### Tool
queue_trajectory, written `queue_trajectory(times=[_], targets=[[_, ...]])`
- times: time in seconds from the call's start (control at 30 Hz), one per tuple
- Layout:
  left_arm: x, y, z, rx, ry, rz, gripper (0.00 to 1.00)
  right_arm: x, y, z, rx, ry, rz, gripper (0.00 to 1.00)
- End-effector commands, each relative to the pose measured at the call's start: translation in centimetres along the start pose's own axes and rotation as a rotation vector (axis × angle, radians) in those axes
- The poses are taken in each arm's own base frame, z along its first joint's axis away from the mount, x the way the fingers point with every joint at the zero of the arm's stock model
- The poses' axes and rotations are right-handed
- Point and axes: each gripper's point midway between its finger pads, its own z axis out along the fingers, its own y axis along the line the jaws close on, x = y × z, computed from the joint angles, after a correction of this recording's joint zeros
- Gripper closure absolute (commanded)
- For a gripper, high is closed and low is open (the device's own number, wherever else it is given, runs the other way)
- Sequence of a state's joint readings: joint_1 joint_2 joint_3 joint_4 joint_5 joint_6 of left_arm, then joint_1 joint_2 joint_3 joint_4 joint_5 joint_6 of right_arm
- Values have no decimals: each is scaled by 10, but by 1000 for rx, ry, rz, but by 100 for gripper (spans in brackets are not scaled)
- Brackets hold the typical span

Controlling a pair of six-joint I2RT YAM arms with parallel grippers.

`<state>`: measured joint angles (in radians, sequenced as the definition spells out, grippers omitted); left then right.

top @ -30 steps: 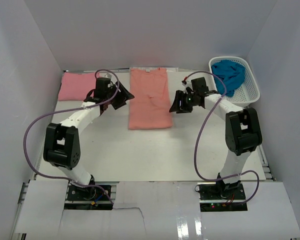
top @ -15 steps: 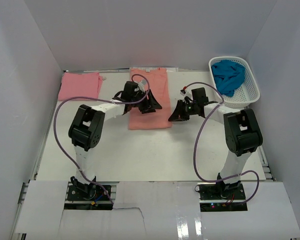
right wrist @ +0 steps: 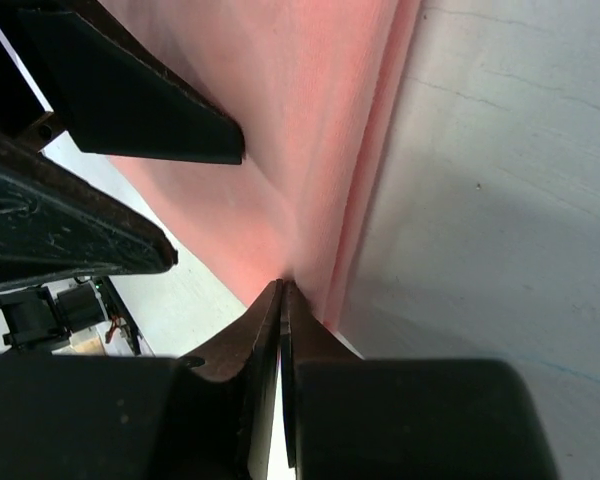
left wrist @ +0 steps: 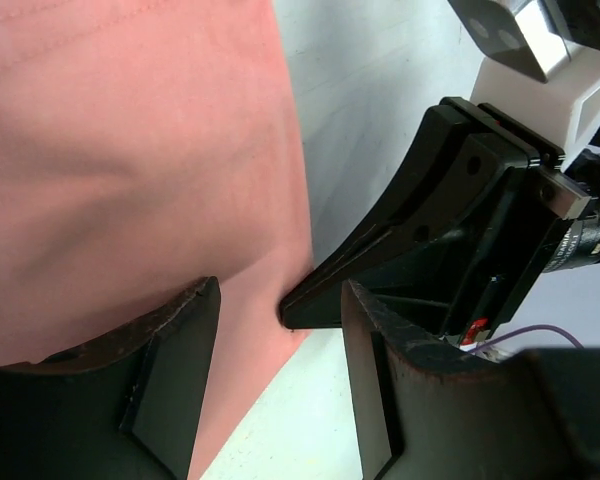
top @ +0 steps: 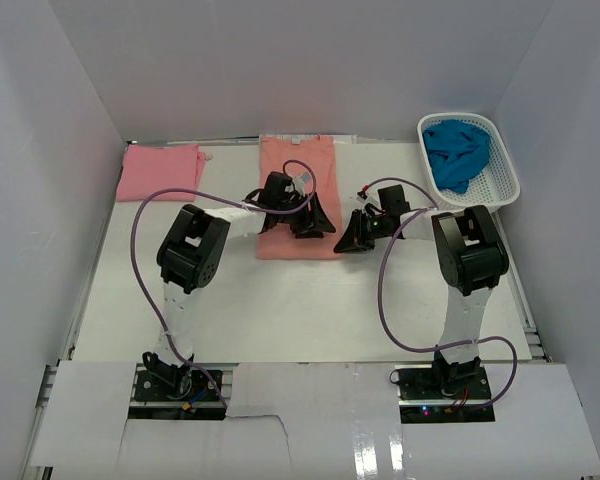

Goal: Fold and stack the t-shirts
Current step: Fold the folded rectangular tshirt in 1/3 of the way, then grab one side of the 2/3 rectangular tshirt with both arms

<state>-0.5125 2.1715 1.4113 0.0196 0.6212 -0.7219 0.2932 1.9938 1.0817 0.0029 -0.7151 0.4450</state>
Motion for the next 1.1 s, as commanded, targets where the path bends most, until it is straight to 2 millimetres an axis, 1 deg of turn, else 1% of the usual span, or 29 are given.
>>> queue_trajectory(times=[0.0,0.03,0.1,0.13,0.17,0.23,0.27,0.3,0.33,0.37,0.4,0.43,0.47,0.5,0.53,0.57,0.6,0.63,0.67,0.7,0.73,0.77,0.8,0.83,0.87,0.97,1.0,1.07], targets=[[-12,-10,-6,1,-31,43,38,3,-16,5,48,1,5,92],[-14,-10,-6,1,-36,45,38,2,-11,3,37,-2,-1,92],[-14,-12,-8,-8,-33,36,38,-7,6,-6,4,-26,-33,92],[-19,-17,-9,-4,-40,41,38,-5,12,-11,3,-19,-28,92],[-22,-22,-12,-1,-46,43,38,-12,25,-20,-10,-44,-57,90],[-30,-33,-19,-1,-62,60,37,-11,39,-29,-44,-51,-78,78],[-34,-37,-23,-7,-72,73,37,-12,49,-36,-64,-63,-93,70],[-42,-48,-33,-7,-99,93,37,-9,54,-41,-84,-59,-95,60],[-43,-49,-40,-24,-105,98,37,0,53,-42,-87,-48,-87,57],[-48,-51,-48,-36,-127,99,36,3,58,-48,-97,-54,-98,54],[-50,-55,-58,-34,-141,102,36,9,57,-49,-94,-51,-95,47],[-49,-65,-76,-28,-167,111,35,21,51,-49,-84,-37,-76,45],[-51,-67,-88,-34,-191,110,34,24,52,-52,-84,-44,-84,38],[-53,-68,-100,-52,-219,114,33,30,47,-52,-74,-37,-74,29],[-54,-82,-121,-47,-254,133,32,41,41,-51,-69,-22,-59,26],[-48,-71,-130,-76,-259,114,32,45,38,-50,-70,-16,-54,25],[-48,-65,-140,-104,-278,100,32,46,37,-48,-75,-23,-55,25],[-44,-69,-156,-110,-292,96,28,53,30,-45,-72,-9,-33,25],[-34,-47,-161,-156,-285,52,25,52,28,-43,-81,-17,-38,25],[-33,-35,-167,-199,-298,30,24,52,26,-41,-83,-16,-19,25],[-25,-24,-173,-239,-287,1,24,54,20,-36,-77,-7,3,26],[-16,-3,-177,-287,-278,-38,24,52,19,-33,-83,-11,10,26],[-11,10,-181,-315,-280,-65,24,47,19,-31,-92,-22,17,27],[-10,23,-187,-340,-295,-96,25,48,14,-26,-87,-16,35,27],[5,37,-190,-361,-286,-129,25,41,13,-23,-83,-28,33,28],[13,53,-196,-375,-329,-181,25,34,7,-15,-73,-35,65,29],[21,59,-197,-380,-340,-190,25,28,7,-14,-72,-43,68,29],[25,68,-199,-401,-360,-225,25,24,1,-10,-50,-54,90,30]])
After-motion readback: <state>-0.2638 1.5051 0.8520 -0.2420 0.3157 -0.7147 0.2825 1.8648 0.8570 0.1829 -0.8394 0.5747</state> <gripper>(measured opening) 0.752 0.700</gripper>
